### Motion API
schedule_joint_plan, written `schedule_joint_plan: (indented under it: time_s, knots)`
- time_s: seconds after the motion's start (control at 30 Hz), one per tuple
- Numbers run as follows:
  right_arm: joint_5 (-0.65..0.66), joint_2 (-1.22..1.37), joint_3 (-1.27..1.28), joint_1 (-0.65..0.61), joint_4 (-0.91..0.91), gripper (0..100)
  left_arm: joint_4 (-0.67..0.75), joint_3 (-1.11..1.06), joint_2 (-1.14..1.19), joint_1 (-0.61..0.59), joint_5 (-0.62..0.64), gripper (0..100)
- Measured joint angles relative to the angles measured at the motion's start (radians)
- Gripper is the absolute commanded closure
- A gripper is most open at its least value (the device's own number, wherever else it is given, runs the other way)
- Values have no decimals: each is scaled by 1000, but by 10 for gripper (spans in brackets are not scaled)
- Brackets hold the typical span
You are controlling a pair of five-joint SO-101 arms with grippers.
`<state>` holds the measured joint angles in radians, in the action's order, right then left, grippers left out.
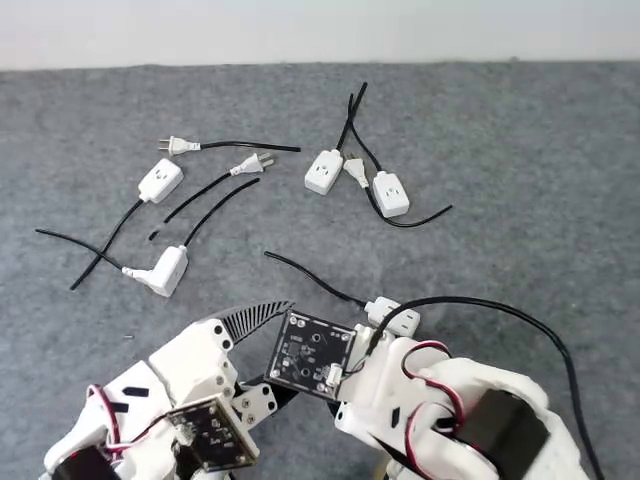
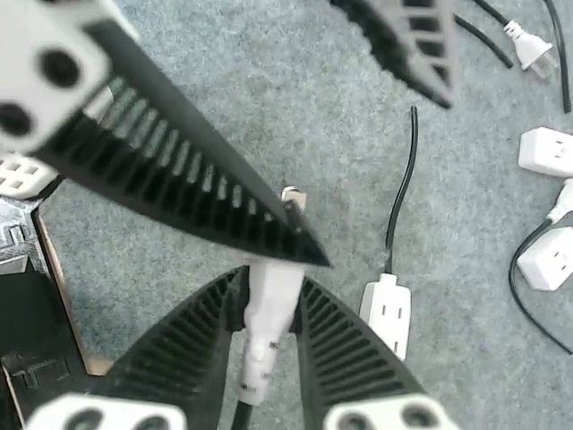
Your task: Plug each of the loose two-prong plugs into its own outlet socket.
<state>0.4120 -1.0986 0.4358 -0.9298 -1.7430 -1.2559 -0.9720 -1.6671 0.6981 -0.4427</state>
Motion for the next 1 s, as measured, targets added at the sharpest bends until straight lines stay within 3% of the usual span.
schedule_joint_plan:
  time_s: [0.77,1.0]
  knots:
    - [15,2,-126,2,-20,990,17,-35,-6,-3,2,778]
    - [14,-20,-192,-3,-20,990,3,-143,0,3,-5,778]
